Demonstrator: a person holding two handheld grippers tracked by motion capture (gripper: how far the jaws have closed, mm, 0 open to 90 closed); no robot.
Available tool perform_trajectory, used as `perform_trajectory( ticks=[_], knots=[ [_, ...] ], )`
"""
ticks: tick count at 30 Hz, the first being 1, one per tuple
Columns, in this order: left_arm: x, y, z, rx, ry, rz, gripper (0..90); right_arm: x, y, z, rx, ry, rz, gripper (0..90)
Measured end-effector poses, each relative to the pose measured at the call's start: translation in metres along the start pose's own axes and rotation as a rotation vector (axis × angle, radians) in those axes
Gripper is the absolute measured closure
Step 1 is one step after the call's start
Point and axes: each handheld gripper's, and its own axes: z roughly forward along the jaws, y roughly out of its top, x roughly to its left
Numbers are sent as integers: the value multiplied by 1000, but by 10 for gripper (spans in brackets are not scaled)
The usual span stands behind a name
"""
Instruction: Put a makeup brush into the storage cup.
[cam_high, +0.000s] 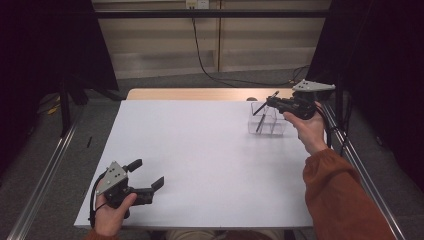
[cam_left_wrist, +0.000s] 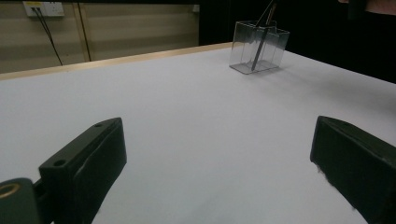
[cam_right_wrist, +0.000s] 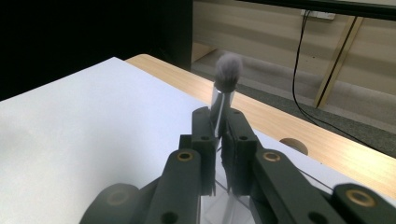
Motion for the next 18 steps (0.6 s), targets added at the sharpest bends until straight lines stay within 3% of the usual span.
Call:
perform_trajectory(
  ticks=[18],
  knots=[
    [1, 0, 0, -3, 0, -4, 36, 0, -11, 14, 49, -12, -5, 833]
  ],
)
